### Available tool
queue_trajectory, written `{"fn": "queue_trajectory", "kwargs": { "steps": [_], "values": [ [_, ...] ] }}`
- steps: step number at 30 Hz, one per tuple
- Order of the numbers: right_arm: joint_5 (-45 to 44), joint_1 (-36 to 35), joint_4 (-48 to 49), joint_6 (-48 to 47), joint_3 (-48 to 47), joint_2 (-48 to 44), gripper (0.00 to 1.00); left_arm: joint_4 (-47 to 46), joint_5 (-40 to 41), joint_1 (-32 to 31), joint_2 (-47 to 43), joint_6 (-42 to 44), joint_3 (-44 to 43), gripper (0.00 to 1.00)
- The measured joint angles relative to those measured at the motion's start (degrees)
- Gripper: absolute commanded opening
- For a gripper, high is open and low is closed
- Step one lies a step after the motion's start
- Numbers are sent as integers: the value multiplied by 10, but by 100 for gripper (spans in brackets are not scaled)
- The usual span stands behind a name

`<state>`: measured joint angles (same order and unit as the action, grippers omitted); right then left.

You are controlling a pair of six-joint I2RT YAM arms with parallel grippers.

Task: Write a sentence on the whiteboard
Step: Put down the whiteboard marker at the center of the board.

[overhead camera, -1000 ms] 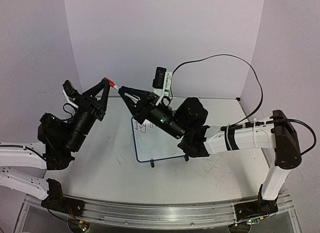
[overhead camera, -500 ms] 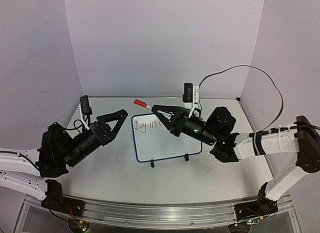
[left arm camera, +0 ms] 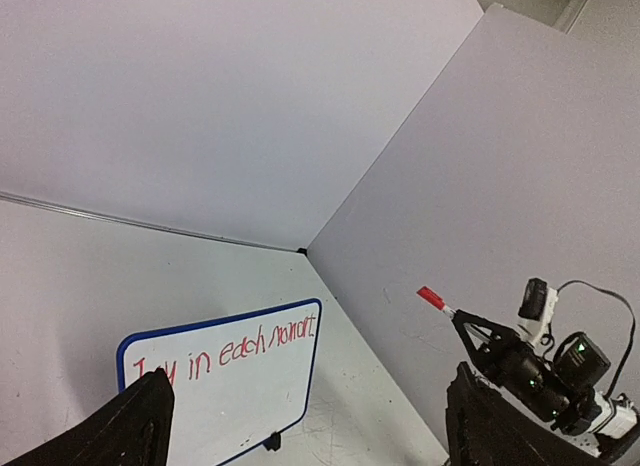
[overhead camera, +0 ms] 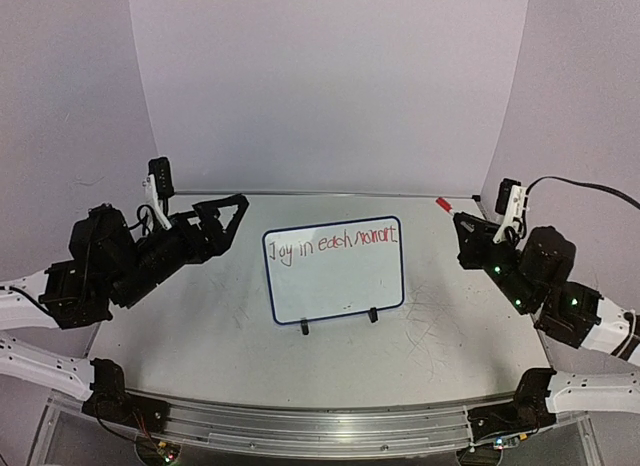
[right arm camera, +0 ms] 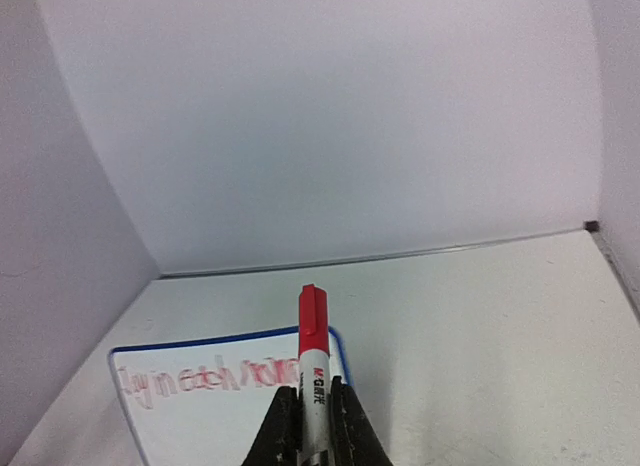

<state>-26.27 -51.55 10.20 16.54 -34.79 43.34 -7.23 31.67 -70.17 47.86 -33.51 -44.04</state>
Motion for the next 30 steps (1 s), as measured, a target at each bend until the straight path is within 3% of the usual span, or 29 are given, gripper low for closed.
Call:
{"fn": "queue_trajectory", "kwargs": {
  "steps": [4, 9, 13, 18, 22, 30],
  "values": [
    [-5, 109, -47, 12, -21, 94, 0, 27, 0, 0, 53, 28, -45, 96],
    [99, 221, -48, 18, -23, 239, 0, 50, -10, 0, 98, 46, -62, 96],
    [223, 314, 11, 43, -10, 307, 0, 59, -20, 0, 106, 51, -63, 97],
    [309, 350, 81, 73, 56, 321, 5, 61, -21, 0, 98, 52, -65, 97],
    [334, 355, 104, 92, 73, 350, 13, 63, -21, 0, 88, 57, -65, 97],
    [326, 355, 94, 109, 93, 352, 50, 81, -21, 0, 88, 84, -90, 97]
  ]
}}
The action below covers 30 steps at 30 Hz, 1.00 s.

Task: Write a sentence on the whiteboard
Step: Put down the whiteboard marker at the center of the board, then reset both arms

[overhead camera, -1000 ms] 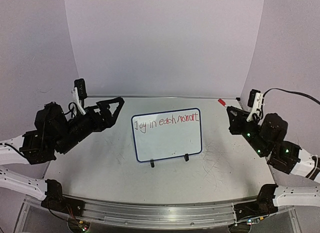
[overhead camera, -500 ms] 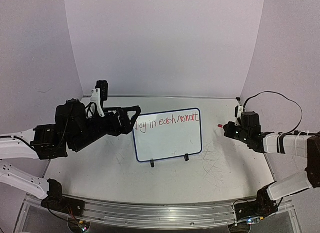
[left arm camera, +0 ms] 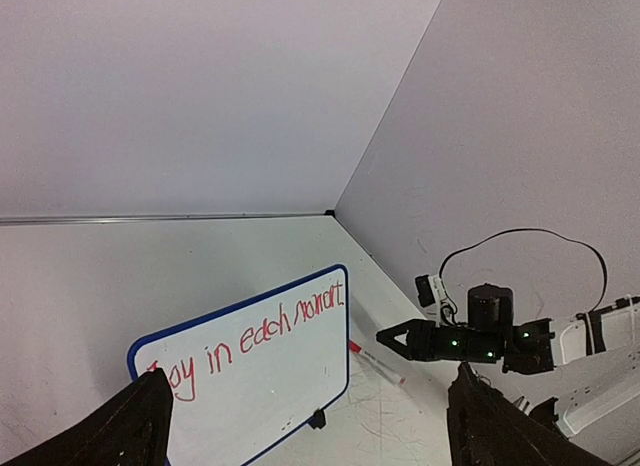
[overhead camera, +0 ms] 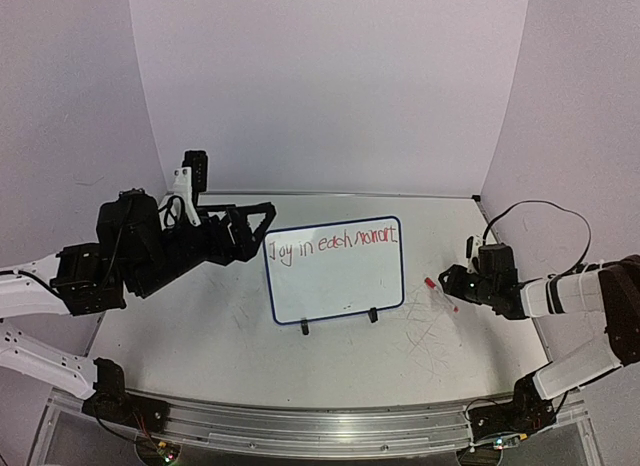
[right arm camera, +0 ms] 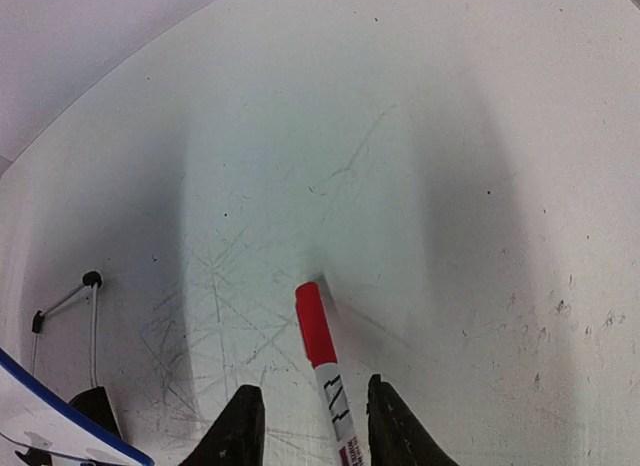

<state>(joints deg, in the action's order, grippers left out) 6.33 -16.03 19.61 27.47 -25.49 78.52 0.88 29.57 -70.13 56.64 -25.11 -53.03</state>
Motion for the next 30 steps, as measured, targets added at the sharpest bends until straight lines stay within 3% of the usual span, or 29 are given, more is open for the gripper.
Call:
{"fn": "queue_trajectory", "kwargs": {
  "steps": [3, 7, 9, 19, 25, 30],
  "values": [
    [-12, 0, -37, 2, -2, -14, 58, 9, 1, 0, 1, 16, -22, 97],
    [-44, 0, -121, -3, -21, -82, 89, 38, 7, 0, 8, 51, -70, 98],
    [-61, 0, -166, -8, -42, -129, 98, 49, 12, 0, 9, 70, -95, 98],
    [-42, 0, -312, -93, -268, -382, 98, 72, 52, 0, 10, 172, -209, 99],
    [-4, 0, -322, -127, -426, -418, 98, 71, 63, 0, 13, 207, -249, 99],
    [8, 0, -333, -136, -452, -423, 98, 72, 67, 0, 15, 217, -256, 99]
  ]
}}
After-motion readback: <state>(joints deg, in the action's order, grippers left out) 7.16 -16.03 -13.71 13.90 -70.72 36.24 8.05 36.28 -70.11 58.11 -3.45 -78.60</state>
